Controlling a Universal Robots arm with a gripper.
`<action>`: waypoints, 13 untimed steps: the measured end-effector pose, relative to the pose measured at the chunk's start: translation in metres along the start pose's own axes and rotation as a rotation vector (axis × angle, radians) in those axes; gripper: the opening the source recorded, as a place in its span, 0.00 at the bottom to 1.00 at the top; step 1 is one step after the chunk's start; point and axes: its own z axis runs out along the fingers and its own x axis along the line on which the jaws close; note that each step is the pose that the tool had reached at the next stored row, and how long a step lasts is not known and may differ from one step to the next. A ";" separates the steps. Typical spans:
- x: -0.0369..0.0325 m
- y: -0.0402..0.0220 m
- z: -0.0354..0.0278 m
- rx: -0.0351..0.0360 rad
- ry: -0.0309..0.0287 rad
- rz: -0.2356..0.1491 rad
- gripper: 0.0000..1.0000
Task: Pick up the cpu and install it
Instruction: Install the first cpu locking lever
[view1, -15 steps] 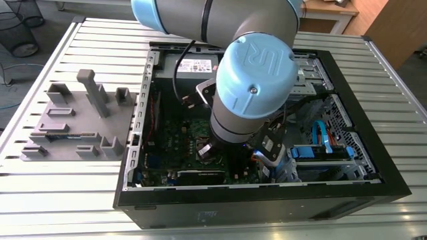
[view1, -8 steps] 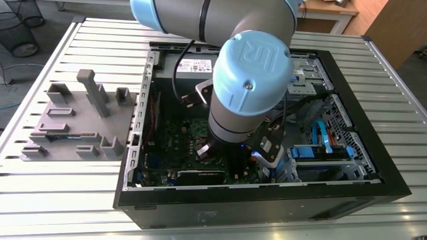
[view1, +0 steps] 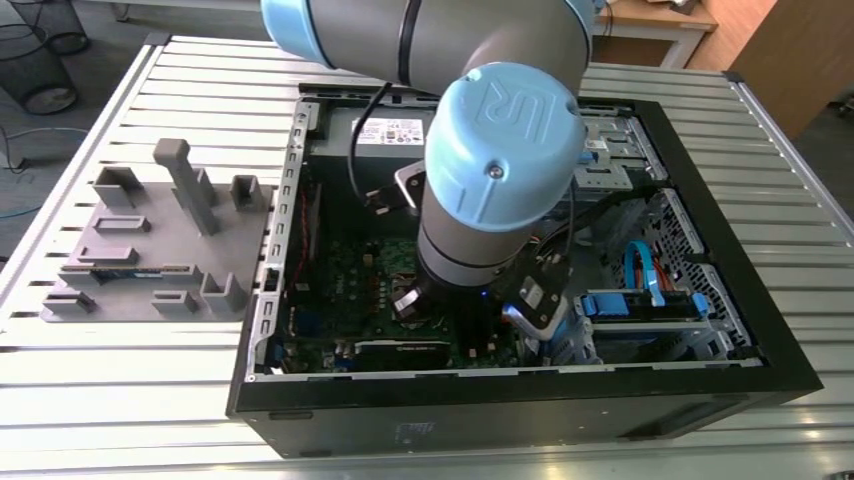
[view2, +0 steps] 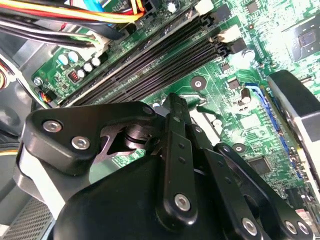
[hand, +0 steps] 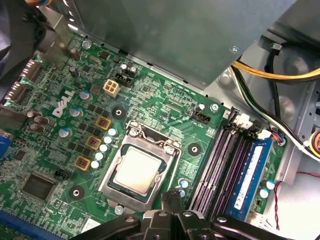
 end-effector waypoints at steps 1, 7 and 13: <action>0.0000 -0.0001 0.0001 0.0001 0.0000 0.001 0.11; -0.0006 -0.0033 -0.0005 0.0005 -0.0001 0.002 0.11; 0.0009 -0.0074 -0.0008 -0.0004 -0.0008 0.002 0.11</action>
